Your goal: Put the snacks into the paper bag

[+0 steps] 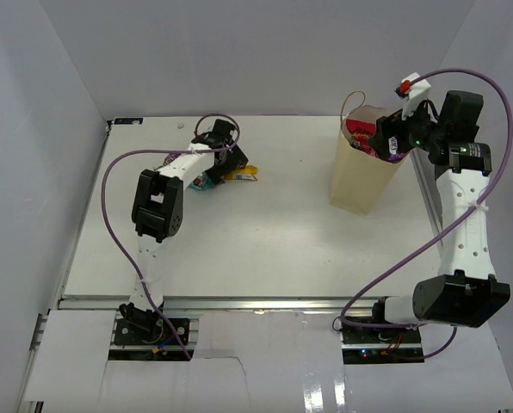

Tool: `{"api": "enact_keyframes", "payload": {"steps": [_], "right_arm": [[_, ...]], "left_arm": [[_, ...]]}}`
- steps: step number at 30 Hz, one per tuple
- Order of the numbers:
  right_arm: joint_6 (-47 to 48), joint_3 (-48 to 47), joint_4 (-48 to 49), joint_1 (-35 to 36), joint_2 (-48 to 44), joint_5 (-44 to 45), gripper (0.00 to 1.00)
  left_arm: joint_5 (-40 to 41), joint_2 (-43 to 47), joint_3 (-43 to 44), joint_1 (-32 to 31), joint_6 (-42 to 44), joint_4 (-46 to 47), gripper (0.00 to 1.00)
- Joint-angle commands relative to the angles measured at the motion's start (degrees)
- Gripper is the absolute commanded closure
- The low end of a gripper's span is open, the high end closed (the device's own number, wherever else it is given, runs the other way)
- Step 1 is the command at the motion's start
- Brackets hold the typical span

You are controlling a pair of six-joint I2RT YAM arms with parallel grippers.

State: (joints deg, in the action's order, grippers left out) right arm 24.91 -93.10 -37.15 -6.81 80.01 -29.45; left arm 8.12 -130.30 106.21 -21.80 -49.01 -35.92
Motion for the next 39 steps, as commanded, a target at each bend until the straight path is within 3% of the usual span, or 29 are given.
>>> {"api": "enact_keyframes", "payload": {"steps": [1,3,7,8,10,13,15,17,18,19,20,21,22,23,27,29,31,34,39], "right_arm": [[1.4,4.6,1.2,-0.4,-2.1,-5.2,0.10],[1.3,6.2,1.7,-0.6,-3.4,-6.4,0.10],[1.4,8.3,1.9,-0.7,-5.0,-8.5,0.10],[2.0,8.7,1.7,-0.6,-5.8,-9.6,0.10],[4.8,9.2,0.9,-0.7,-7.4,-13.2,0.10],[13.3,9.0,-3.2,-0.7,-9.4,-21.4,0.10],[26.1,8.9,-10.6,-0.6,-11.8,-31.6,0.10],[32.6,9.4,-15.8,0.2,-13.5,-37.1,0.10],[33.1,9.6,-15.9,1.2,-13.7,-37.2,0.10],[32.1,9.9,-15.6,3.4,-13.7,-37.0,0.10],[30.4,10.2,-14.9,4.8,-13.4,-35.6,0.09],[25.0,11.3,-12.3,6.4,-13.0,-34.2,0.09],[22.4,12.0,-11.0,9.1,-12.7,-32.5,0.07],[19.9,12.5,-10.0,13.7,-11.9,-28.5,0.05],[2.0,16.7,1.1,23.2,-10.4,-20.8,0.02],[-4.7,17.5,5.7,27.6,-8.6,-13.8,0.02],[-17.9,17.3,9.8,30.5,-4.8,-5.9,0.01],[-38.2,19.7,15.2,30.9,-1.3,-3.4,0.01],[-47.8,24.1,21.1,31.9,1.5,-3.1,0.00]], "left_arm": [[-1.1,0.4,2.2,0.4,-16.5,-7.8,0.07],[-2.2,-0.8,2.4,0.4,-20.8,-8.2,0.15],[-3.1,-2.2,3.0,0.7,-24.4,-8.4,0.44],[-3.5,-2.3,3.1,0.9,-24.5,-8.4,0.61],[-4.2,-2.2,3.2,0.9,-23.2,-7.8,0.77],[-4.7,-0.1,2.2,0.8,-17.4,-5.5,0.84],[-7.1,3.2,0.4,0.9,-12.3,-0.9,0.90],[-13.5,6.5,-4.8,0.8,-3.8,3.5,0.95],[-16.4,8.8,-7.7,0.8,-0.7,10.1,0.95],[-20.1,14.1,-15.4,0.9,5.6,15.0,0.95],[-28.9,17.2,-20.3,0.9,8.1,20.3,0.95],[-33.6,20.1,-25.0,0.9,10.0,31.5,0.94],[-38.5,25.2,-33.6,0.9,11.4,37.7,0.94],[-43.0,27.2,-36.9,0.8,13.2,42.5,0.95],[-56.9,32.4,-45.1,-0.3,18.1,49.5,0.95],[-58.9,34.8,-48.5,-1.4,18.8,51.6,0.96],[-59.5,36.9,-50.0,-3.6,19.6,52.9,0.96],[-58.2,38.0,-50.1,-6.5,20.0,53.1,0.96],[-57.3,37.7,-49.1,-9.7,18.9,53.8,0.96]]}}
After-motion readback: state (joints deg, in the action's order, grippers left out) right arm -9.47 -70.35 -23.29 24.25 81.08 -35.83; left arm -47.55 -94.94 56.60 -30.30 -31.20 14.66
